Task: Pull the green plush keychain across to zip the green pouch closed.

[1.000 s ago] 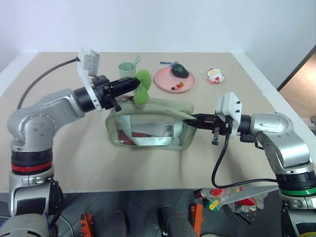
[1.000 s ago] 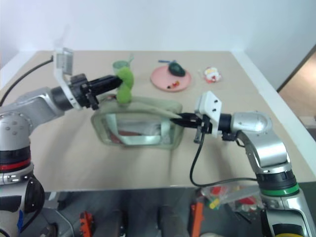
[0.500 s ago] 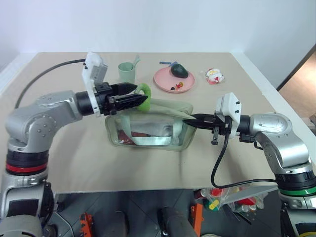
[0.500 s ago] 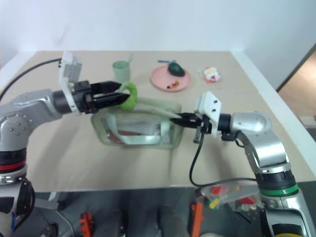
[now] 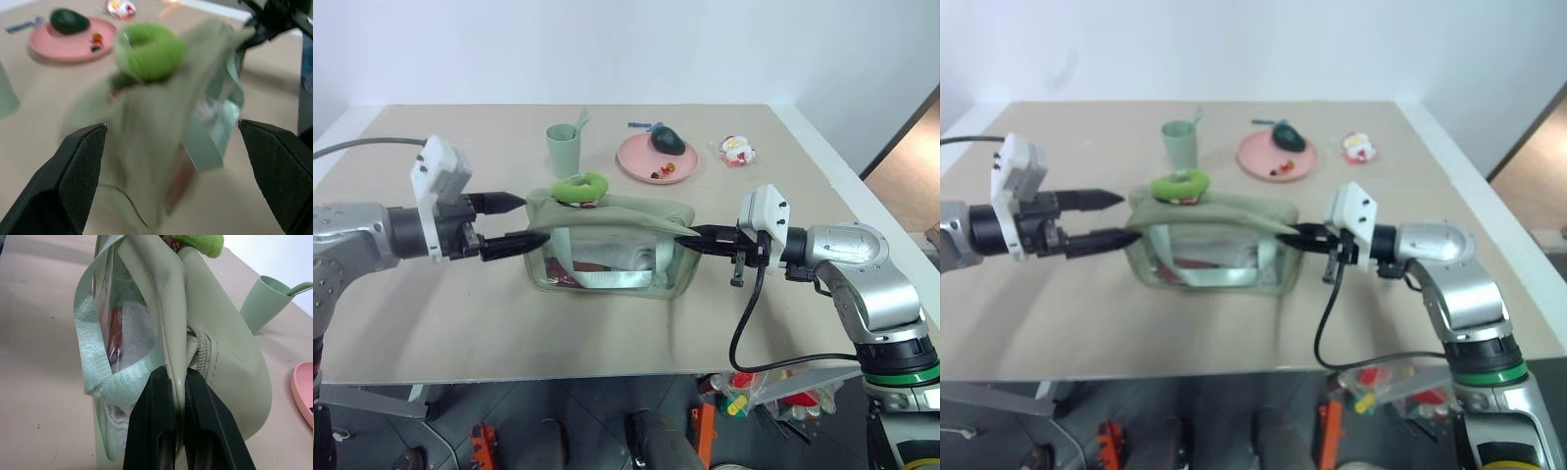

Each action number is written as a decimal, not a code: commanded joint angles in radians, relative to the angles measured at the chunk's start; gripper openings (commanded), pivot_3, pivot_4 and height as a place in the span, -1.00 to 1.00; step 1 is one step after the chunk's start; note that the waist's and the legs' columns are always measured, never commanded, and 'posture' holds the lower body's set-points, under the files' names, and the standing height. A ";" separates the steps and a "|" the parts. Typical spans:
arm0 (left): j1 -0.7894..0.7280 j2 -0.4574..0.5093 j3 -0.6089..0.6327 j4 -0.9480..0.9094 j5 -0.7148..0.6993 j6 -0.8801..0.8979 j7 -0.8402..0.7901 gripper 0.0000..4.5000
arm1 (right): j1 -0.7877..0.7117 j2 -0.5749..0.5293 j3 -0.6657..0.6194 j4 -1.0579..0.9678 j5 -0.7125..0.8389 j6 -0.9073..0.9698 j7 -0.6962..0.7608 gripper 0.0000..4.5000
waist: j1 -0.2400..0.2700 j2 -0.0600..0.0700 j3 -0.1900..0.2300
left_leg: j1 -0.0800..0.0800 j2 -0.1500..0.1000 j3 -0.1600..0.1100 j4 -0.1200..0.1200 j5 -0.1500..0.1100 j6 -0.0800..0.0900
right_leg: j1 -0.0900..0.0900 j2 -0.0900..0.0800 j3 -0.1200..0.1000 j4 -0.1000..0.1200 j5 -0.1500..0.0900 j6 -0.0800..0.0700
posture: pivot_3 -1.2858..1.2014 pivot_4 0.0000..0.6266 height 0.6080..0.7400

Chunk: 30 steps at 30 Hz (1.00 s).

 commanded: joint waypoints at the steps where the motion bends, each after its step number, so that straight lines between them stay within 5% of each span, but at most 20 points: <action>1: 0.049 -0.014 0.049 -0.050 0.032 -0.053 0.029 0.98 | -0.010 -0.001 0.005 0.003 -0.008 -0.004 0.009 -1.00 | 0.000 0.000 0.000 | 0.000 0.000 0.000 0.000 0.000 0.000 | 0.000 0.000 0.000 0.000 0.000 0.000 | 0.03 -0.52 1.00; 5: 0.117 -0.060 0.049 -0.037 0.101 -0.130 0.069 0.98 | -0.012 0.000 0.006 -0.004 -0.009 0.000 0.006 -1.00 | -0.001 0.000 0.000 | 0.000 0.000 0.000 0.000 0.000 0.000 | 0.000 0.000 0.000 0.000 0.000 0.000 | 0.03 -0.52 1.00; 17: 0.096 -0.195 0.036 0.017 0.143 -0.219 0.128 -0.92 | -0.008 -0.008 0.003 -0.016 -0.014 0.012 0.004 -1.00 | -0.001 -0.001 0.000 | 0.001 0.000 0.000 0.000 0.000 0.000 | 0.001 0.000 0.000 0.000 0.000 0.000 | 0.03 -0.52 1.00; 21: 0.083 -0.208 0.030 0.011 0.128 -0.207 0.121 -0.99 | 0.003 -0.033 -0.002 -0.027 0.027 0.087 0.034 -1.00 | -0.001 -0.001 0.000 | 0.000 0.000 0.000 0.000 0.000 0.000 | 0.001 0.000 0.000 0.000 0.001 0.001 | 0.03 -0.52 1.00; 22: 0.083 -0.206 0.028 0.011 0.126 -0.204 0.116 -1.00 | 0.006 -0.047 -0.007 -0.040 0.062 0.152 0.044 -0.68 | -0.001 -0.001 0.000 | 0.000 0.000 0.000 0.000 0.000 0.000 | 0.001 0.000 0.000 0.000 0.001 0.002 | 0.03 -0.52 1.00; 30: 0.115 -0.197 0.025 0.008 0.129 -0.189 0.098 -1.00 | -0.122 -0.195 -0.126 -0.008 0.283 0.545 0.085 0.49 | 0.000 0.000 0.000 | -0.001 -0.001 0.000 0.000 0.000 0.000 | 0.000 -0.001 0.000 0.000 0.001 0.002 | 0.03 -0.52 1.00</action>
